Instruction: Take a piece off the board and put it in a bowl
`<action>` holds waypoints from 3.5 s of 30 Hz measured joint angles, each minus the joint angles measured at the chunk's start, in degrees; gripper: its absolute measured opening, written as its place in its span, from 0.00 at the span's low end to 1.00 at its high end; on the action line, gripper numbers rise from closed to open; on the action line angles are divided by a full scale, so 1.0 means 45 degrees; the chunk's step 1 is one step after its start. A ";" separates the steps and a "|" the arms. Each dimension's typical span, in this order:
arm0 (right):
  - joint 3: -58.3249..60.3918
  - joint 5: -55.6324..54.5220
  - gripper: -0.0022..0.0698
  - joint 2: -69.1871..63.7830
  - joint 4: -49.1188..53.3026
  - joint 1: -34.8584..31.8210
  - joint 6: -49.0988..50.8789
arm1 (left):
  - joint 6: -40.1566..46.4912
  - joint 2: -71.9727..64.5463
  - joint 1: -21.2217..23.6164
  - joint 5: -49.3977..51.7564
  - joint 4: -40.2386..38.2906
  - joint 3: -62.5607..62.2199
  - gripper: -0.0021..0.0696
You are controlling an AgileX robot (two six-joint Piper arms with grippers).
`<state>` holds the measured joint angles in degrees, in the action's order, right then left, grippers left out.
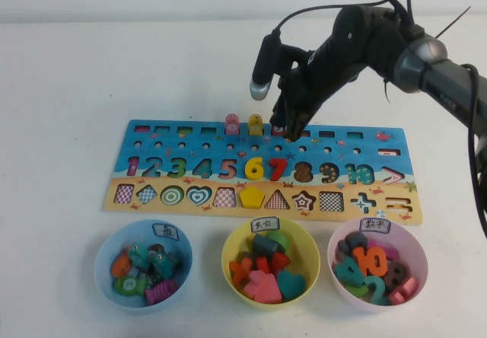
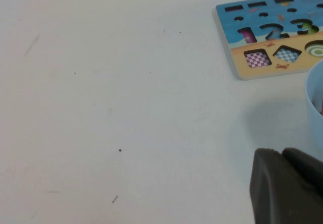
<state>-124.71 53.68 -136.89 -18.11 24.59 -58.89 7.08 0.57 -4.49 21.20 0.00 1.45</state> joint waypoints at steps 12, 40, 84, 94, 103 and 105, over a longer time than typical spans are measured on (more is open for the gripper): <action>0.0000 0.0240 0.15 0.0000 0.0000 0.0000 0.0000 | 0.0000 0.0000 0.0000 0.0000 0.0000 0.0000 0.02; 0.0000 0.0586 0.31 -0.0286 0.0009 0.0000 0.0126 | 0.0000 0.0000 0.0000 0.0000 0.0000 0.0000 0.02; -0.0052 0.1699 0.16 -0.0298 0.0058 0.0000 0.0098 | 0.0000 0.0000 0.0000 0.0000 0.0000 0.0000 0.02; -0.0071 0.1744 0.16 -0.0280 0.0058 0.0000 0.0121 | 0.0000 0.0000 0.0000 0.0000 0.0000 0.0000 0.02; -0.0071 0.1634 0.16 -0.0280 0.0058 0.0000 0.0145 | 0.0000 0.0000 0.0000 0.0000 0.0000 0.0000 0.02; -0.0071 0.1613 0.16 -0.0280 0.0058 0.0000 0.0145 | 0.0000 0.0000 0.0000 0.0000 0.0000 0.0000 0.02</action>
<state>-125.04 60.94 -138.15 -17.85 24.59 -58.23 7.08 0.57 -4.49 21.20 0.00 1.45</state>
